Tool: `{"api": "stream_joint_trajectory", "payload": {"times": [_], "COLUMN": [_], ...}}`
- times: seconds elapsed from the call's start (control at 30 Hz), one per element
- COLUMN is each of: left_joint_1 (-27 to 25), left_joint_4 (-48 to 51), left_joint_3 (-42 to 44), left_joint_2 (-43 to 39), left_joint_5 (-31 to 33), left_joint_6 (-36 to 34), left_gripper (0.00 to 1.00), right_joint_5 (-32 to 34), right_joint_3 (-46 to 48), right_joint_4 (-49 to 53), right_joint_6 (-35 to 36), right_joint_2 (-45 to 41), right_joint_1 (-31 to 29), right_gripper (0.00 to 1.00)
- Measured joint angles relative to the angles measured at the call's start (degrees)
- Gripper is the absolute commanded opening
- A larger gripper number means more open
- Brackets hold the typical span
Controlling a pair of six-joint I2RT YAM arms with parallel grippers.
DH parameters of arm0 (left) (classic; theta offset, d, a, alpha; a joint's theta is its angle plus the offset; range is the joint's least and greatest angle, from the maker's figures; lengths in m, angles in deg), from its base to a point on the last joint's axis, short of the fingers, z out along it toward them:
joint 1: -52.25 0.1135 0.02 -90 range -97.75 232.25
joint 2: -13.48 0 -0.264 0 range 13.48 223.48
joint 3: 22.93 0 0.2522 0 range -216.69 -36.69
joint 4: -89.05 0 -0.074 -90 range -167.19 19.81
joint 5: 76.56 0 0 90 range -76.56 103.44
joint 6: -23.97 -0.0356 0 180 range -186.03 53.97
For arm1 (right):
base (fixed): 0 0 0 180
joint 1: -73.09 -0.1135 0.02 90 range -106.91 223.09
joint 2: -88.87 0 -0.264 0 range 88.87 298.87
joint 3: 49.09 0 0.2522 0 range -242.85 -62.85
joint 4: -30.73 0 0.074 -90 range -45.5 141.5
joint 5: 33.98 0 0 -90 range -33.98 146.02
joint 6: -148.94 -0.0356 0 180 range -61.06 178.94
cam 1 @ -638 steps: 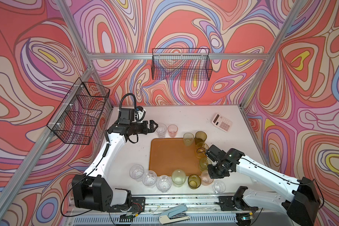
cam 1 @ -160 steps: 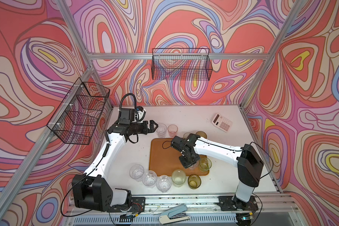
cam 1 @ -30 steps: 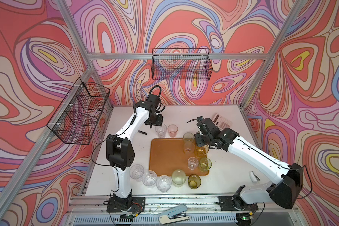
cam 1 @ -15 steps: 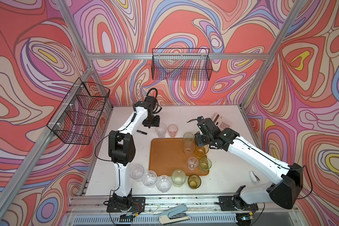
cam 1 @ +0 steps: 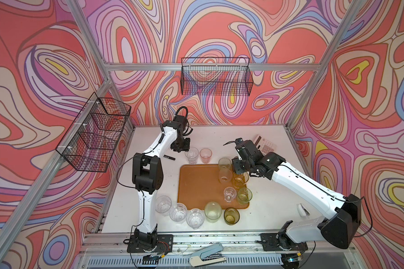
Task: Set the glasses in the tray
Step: 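Lower the left gripper around the clear glass rim and close it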
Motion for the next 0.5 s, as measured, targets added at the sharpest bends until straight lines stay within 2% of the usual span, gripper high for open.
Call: {"api": "stream_joint_trajectory", "payload": {"times": [0.5], "left_joint_1": [0.0], "left_joint_4": [-0.02], "left_joint_3": [0.0], "left_joint_2": [2.27], "left_joint_5": [-0.28], "left_joint_6": [0.26], "left_gripper": [0.22], "right_joint_5": [0.26], "right_joint_3": [0.55], "right_joint_4": [0.2], "right_joint_6": [-0.02], "right_joint_2": [-1.62], "right_joint_1": [0.07], "right_gripper": [0.58]}}
